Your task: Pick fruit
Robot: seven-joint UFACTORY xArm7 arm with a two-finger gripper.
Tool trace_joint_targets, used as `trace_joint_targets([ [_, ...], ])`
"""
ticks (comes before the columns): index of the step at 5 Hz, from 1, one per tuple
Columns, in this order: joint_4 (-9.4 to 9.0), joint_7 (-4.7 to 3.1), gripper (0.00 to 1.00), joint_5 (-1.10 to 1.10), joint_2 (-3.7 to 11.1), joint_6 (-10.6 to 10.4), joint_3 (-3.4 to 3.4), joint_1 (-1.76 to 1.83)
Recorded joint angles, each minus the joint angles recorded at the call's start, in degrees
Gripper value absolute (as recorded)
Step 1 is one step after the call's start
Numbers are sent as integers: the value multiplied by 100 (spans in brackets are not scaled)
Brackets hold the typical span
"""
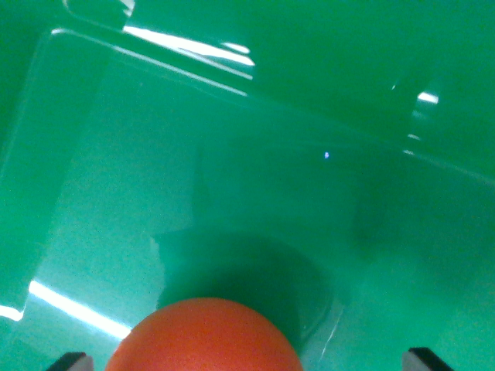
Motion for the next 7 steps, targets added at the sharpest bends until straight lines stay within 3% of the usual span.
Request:
trace_joint_targets([
  [1, -118, -54, 0, 3, 61, -182, 5, 12],
  [2, -118, -54, 0, 3, 61, -182, 5, 12],
  [3, -221, -101, 0, 5, 113, -339, 9, 22],
  [7, -377, -172, 0, 9, 193, -578, 15, 38],
])
